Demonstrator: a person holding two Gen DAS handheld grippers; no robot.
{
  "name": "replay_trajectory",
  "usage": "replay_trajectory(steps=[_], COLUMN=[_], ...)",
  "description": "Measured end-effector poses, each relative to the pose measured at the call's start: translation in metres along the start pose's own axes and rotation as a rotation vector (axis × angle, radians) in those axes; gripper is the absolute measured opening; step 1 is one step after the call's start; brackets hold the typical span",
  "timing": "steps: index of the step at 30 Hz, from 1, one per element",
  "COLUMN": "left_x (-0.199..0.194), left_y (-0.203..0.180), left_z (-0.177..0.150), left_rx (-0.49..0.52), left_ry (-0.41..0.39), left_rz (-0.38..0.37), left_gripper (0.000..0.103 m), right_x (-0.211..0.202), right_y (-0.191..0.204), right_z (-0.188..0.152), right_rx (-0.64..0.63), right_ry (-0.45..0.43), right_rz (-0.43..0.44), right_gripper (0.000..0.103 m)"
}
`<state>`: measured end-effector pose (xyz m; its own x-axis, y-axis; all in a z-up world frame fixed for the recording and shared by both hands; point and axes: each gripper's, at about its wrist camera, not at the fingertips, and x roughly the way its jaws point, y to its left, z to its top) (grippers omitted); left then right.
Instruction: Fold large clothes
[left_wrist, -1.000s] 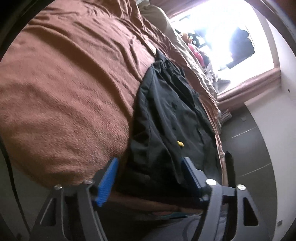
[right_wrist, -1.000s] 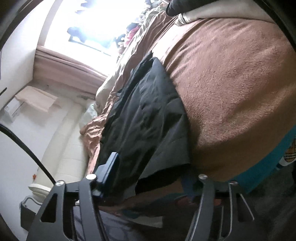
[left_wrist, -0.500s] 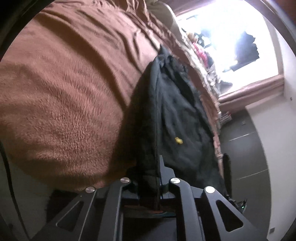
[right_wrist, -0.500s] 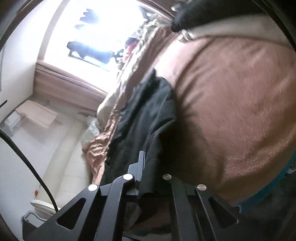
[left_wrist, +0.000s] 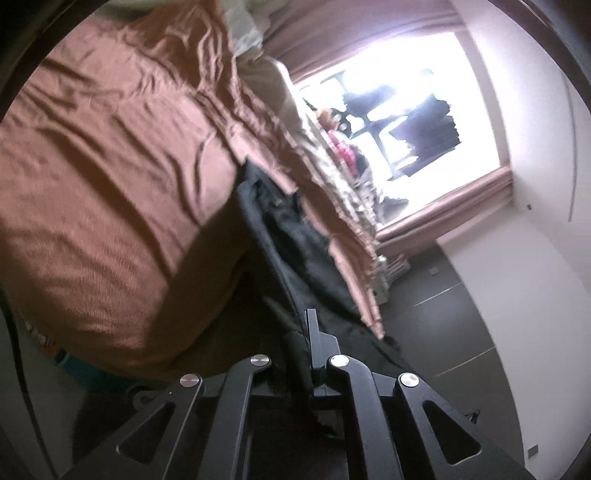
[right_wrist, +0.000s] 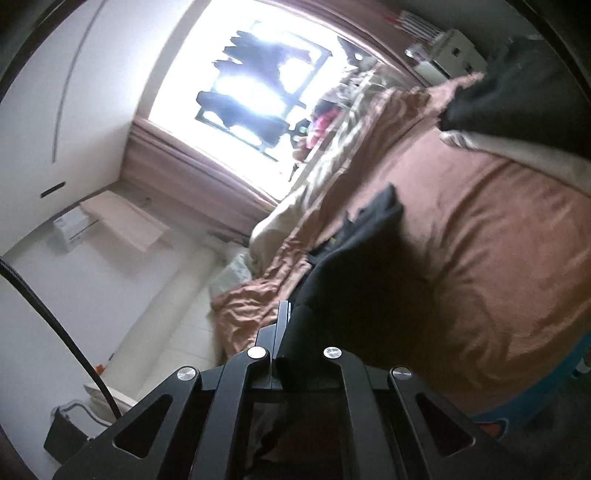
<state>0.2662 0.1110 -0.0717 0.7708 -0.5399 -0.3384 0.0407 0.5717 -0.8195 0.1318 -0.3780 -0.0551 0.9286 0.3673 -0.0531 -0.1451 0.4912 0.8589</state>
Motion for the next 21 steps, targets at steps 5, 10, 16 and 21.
replay_trajectory(steps=[5, 10, 16, 21], left_x=[-0.042, -0.083, -0.131, -0.160], left_y=[-0.024, -0.047, -0.066, -0.068], left_z=[0.005, 0.005, -0.004, -0.021], left_rx=[0.032, 0.056, 0.086, 0.098], left_ry=[-0.058, -0.108, -0.160, -0.170], left_rz=[-0.055, -0.108, -0.143, -0.141], left_gripper=[0.004, 0.004, 0.004, 0.004], right_x=[-0.031, -0.066, -0.079, -0.078], right_y=[0.026, 0.042, 0.044, 0.034], right_z=[-0.004, -0.013, -0.024, -0.032], right_rx=[-0.053, -0.090, -0.126, -0.139], right_ry=[-0.037, -0.066, -0.078, -0.070], right_rz=[0.065, 0.120, 0.157, 0.162], right_gripper=[0.000, 0.000, 0.000, 0.000])
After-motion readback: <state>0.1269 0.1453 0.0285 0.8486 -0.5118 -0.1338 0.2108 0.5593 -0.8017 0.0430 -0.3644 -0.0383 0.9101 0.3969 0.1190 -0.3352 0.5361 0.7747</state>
